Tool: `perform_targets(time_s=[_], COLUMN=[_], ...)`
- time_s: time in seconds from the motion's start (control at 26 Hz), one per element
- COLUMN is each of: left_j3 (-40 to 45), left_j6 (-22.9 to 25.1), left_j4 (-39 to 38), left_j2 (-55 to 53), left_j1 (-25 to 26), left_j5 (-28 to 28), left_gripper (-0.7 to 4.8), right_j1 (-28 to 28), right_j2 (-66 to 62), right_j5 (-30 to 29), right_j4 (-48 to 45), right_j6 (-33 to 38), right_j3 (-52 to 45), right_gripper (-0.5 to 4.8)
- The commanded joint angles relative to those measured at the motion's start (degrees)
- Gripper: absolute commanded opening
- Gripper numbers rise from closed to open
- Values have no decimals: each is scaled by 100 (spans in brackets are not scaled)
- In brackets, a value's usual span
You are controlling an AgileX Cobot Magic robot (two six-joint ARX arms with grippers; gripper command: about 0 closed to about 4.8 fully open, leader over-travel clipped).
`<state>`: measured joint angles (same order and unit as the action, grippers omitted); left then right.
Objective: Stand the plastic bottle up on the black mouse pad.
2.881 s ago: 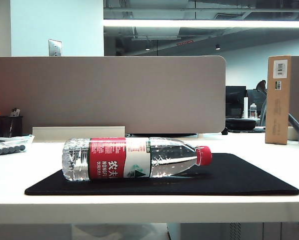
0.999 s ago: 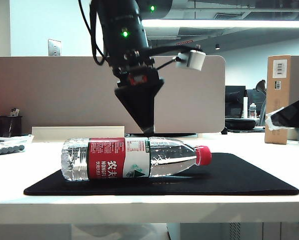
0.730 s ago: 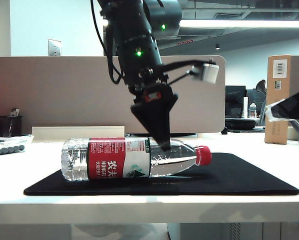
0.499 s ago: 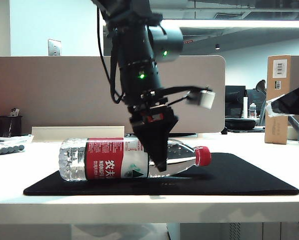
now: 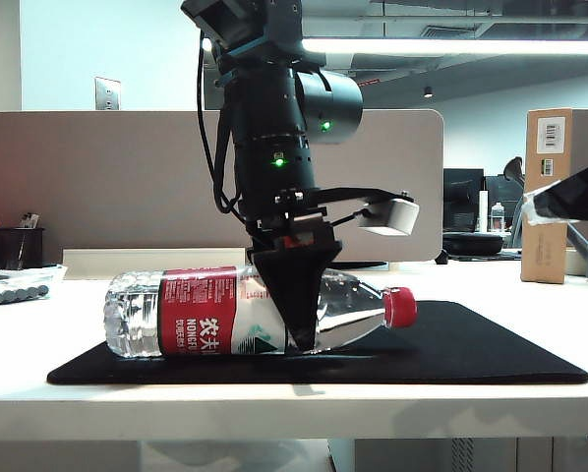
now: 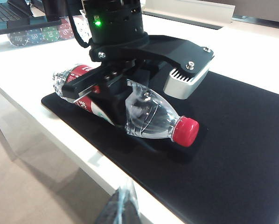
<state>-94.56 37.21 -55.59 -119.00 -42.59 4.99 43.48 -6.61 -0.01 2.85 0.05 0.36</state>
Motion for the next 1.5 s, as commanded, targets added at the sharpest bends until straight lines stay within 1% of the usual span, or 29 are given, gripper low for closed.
perform_targets(time_s=[0.04, 0.08, 0.12, 0.15, 0.31, 0.35, 0.38, 0.42, 0.46, 0.5, 0.54, 0.58, 0.61, 0.65, 0.69, 0.77, 0.81, 0.88, 1.0, 1.04, 1.08, 1.15, 1.27, 1.38, 1.5], left_j3=[-37, -114, -133, -188, -175, -173, -168, -166, -164, -164, -164, -164, -157, -157, -153, -129, 39, 271, 870, 1353, 1740, 2120, 2382, 2616, 2726], left_j6=[-278, -435, -511, -752, -1373, -1523, -1840, -1998, -2267, -2398, -2632, -2767, -3071, -3241, -3528, -3663, -3814, -4061, -4590, -4977, -5160, -5082, -4920, -4889, -4690], left_j4=[328, 472, 568, 791, 1510, 1672, 2009, 2192, 2671, 2942, 3377, 3641, 4037, 4271, 4621, 5064, 5744, 6428, 7914, 9101, 10004, 10563, 10804, 11372, 11689], left_j2=[-28, -28, -28, -24, 72, 127, 208, 256, 348, 407, 483, 520, 586, 597, 619, 619, 619, 619, 619, 619, 619, 619, 616, 616, 616], left_j1=[9, 13, 13, 13, 79, 151, 192, 227, 284, 313, 354, 367, 444, 455, 494, 514, 511, 511, 514, 514, 514, 511, 511, 459, 402], left_j5=[22, 24, 24, 66, 85, 160, 291, 376, 487, 533, 520, 501, 531, 544, 605, 673, 688, 691, 695, 658, 616, 437, 382, 313, 262], left_gripper=[52, 37, -1, -5, -5, -5, -5, -5, -5, -5, -5, -5, -5, -5, -5, -5, -5, -5, -5, -5, -5, -5, -5, -5, -6], right_j1=[-7, -7, -7, -7, -9, -9, -9, -9, -9, -7, -7, -9, -9, -7, -9, -9, -7, -7, -7, -7, -9, -9, -7, -7, -7], right_j2=[17, 17, 17, 15, 31, 42, 46, 46, 48, 48, 57, 59, 83, 83, 87, 87, 87, 87, 87, 87, 87, 87, 87, 87, 87], right_j5=[4, 4, 4, 4, 4, 4, 4, 4, 4, 4, 7, 4, 4, 4, 4, 4, 4, 4, 7, 2, 4, 4, 4, 4, 4], right_j4=[-96, -96, -96, -94, -94, -96, -94, -96, -96, -94, -96, -94, -94, -96, -96, -94, -96, -94, -94, -96, -96, -94, -94, -94, -96], right_j6=[-9, -11, -9, -9, -9, -11, -9, -9, -9, -9, -9, -9, -9, -9, -9, -9, -9, -11, -9, -9, -9, -9, -9, -9, -9], right_j3=[-28, -28, -28, -28, -28, -28, -28, -28, -28, -28, -28, -28, -28, -28, -28, -28, -28, -28, -28, -28, -28, -28, -28, -28, -28], right_gripper=[-1, -1, -1, -1, -1, -1, -1, -1, -1, -1, -1, -1, -1, -1, -1, -1, -1, -1, -1, -1, -1, -1, -1, -1, -1])
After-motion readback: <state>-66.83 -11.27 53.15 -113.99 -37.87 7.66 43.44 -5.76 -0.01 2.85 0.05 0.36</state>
